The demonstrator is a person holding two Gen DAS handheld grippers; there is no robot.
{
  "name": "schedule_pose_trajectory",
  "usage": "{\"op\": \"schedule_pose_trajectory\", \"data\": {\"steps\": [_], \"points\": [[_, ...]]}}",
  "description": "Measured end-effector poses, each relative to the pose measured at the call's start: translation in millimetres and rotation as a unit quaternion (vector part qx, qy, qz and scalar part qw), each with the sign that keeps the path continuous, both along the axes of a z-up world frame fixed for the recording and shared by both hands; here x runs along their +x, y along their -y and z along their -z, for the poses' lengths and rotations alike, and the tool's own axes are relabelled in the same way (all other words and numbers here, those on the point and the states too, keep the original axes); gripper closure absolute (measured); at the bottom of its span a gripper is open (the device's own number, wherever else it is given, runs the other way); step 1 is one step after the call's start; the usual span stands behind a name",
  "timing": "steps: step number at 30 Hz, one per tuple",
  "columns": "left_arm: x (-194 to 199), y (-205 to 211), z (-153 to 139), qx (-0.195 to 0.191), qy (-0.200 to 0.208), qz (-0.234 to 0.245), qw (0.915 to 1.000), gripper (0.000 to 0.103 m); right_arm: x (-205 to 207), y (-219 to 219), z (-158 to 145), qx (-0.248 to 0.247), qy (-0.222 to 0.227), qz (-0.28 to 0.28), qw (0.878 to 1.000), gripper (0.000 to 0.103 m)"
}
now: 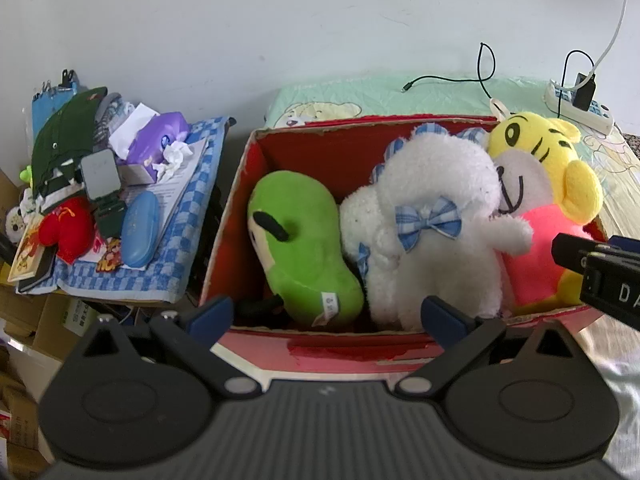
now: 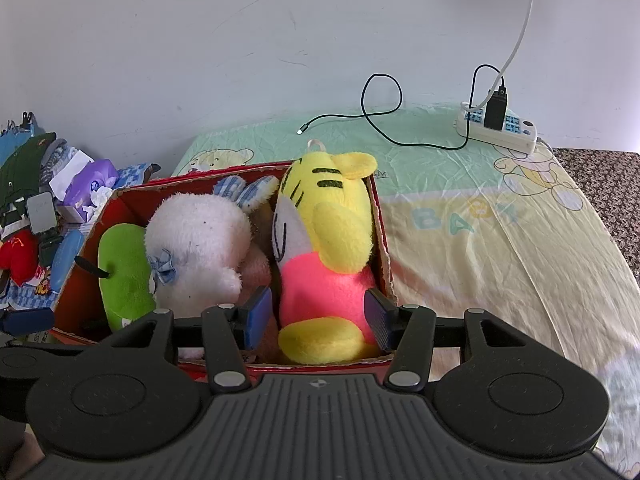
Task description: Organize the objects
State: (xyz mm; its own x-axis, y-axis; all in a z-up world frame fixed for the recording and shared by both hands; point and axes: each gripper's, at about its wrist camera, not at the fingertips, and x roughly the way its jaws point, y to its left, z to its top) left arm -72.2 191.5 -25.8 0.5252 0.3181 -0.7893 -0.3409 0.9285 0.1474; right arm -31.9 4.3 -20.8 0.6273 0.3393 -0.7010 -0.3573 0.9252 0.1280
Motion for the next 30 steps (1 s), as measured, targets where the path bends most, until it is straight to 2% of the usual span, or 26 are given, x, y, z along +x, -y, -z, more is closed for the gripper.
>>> {"op": "schedule_pose_trajectory", "data": {"steps": [30], "points": [[-3.1,-4.3,0.9,-0.005,0.007,-0.002,1.0,0.002,-6.4,-3.9,-3.9,-0.005,0.01,0.004,1.0,0.049]]}}
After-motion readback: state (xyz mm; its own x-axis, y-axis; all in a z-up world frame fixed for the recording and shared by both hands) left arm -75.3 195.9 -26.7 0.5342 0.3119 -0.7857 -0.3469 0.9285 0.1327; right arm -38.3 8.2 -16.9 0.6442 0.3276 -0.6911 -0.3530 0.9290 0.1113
